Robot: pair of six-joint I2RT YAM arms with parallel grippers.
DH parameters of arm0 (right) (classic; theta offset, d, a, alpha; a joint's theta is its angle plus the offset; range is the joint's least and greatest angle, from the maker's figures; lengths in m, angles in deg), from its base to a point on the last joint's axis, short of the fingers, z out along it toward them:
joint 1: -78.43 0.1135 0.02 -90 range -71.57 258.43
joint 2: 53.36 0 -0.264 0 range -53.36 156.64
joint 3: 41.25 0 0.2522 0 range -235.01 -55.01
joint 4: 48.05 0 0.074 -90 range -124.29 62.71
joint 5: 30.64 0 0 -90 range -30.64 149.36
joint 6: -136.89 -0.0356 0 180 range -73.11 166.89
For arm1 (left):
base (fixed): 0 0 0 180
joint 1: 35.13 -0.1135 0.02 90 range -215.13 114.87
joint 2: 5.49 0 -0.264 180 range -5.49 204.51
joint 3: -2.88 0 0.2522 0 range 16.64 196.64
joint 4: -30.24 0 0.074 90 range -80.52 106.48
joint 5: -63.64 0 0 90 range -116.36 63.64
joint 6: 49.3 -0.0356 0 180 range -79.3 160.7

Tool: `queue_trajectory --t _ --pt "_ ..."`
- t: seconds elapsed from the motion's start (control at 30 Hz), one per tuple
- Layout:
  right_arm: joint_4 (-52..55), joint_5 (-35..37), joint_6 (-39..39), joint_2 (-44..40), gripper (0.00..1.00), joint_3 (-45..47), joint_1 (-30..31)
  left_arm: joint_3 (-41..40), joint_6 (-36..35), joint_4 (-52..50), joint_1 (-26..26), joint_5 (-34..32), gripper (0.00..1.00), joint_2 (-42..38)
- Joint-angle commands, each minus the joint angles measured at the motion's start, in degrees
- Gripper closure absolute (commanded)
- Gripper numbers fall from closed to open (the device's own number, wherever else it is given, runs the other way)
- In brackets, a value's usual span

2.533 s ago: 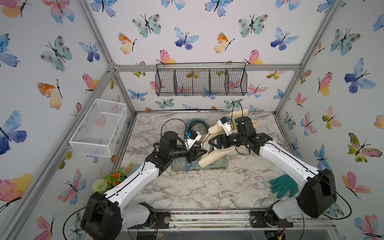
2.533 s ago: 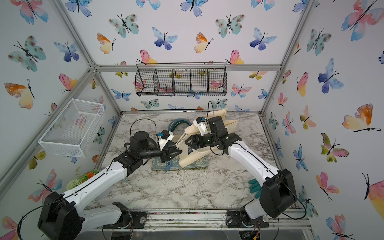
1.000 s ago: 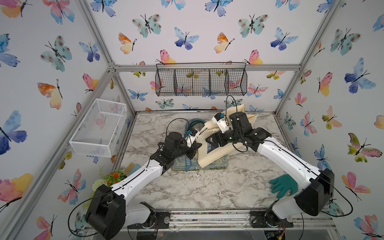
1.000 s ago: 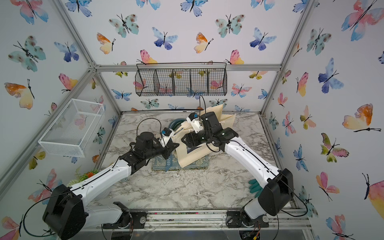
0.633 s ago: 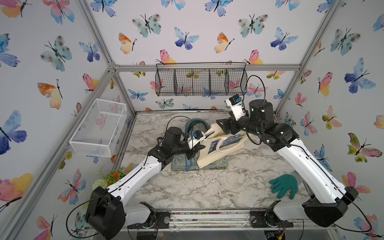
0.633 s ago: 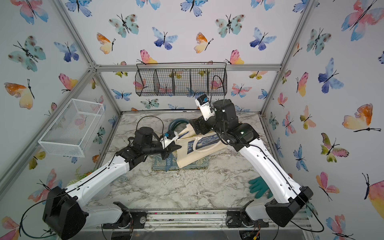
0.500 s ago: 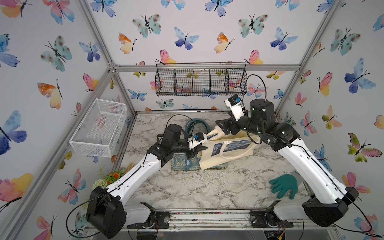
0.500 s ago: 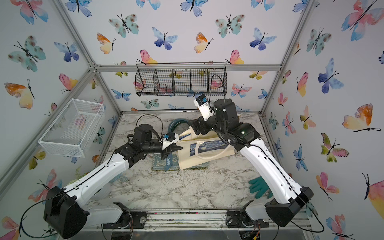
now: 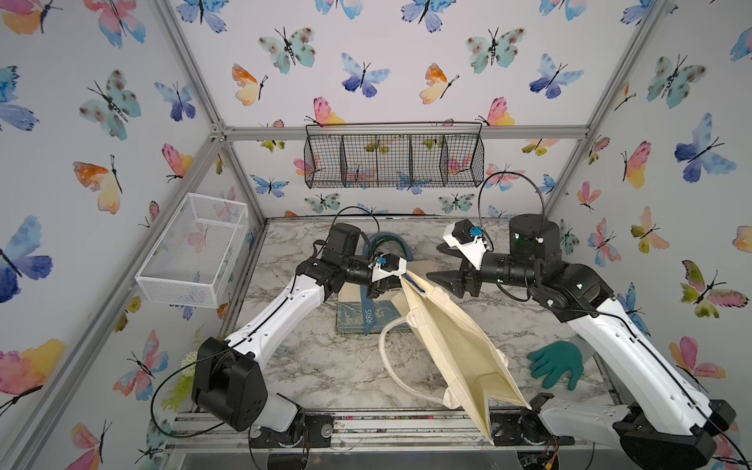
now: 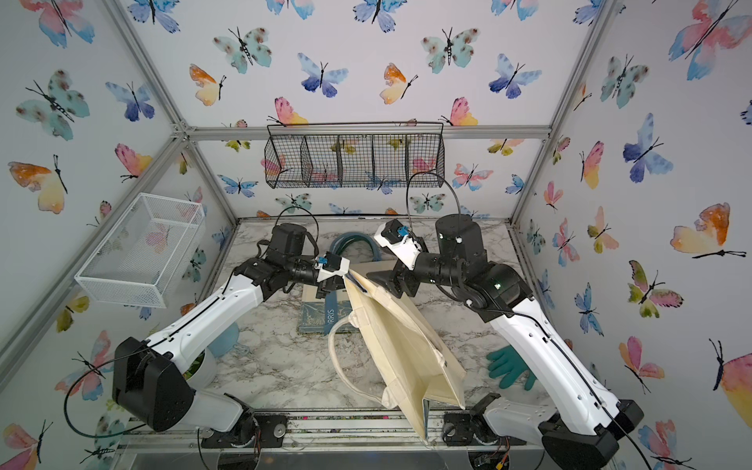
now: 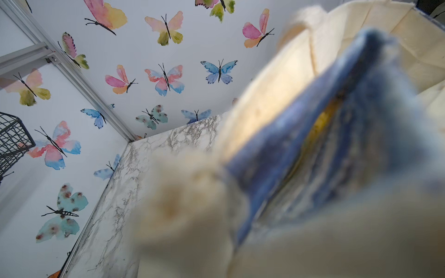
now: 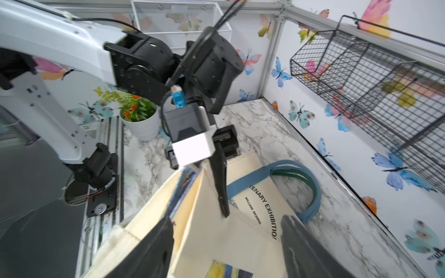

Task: Put away the canvas bag
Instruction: Press the canvas bag.

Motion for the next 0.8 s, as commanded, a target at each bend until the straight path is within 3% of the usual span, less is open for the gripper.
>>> queue_trajectory --t 0.0,0.17,0.5,0.77 --pt "6.09 -10.14 -1.4 3.76 0.3 -2.04 0.36 2.14 0.82 -0.02 -0.18 4.34 1.0 0.89" --pt "2.42 -10.22 -7.93 4.03 0.35 -1.78 0.36 3.33 4.39 0.3 -0.15 2.4 1.0 1.36" --pt "9.93 -6.83 -7.89 7.76 0.33 -6.36 0.45 8.0 10.81 -1.19 -0.09 -0.66 1.0 4.96" --pt "14.43 4.62 -9.28 10.07 0.34 -9.13 3.66 13.72 12.18 -7.88 0.44 -5.08 1.0 9.73"
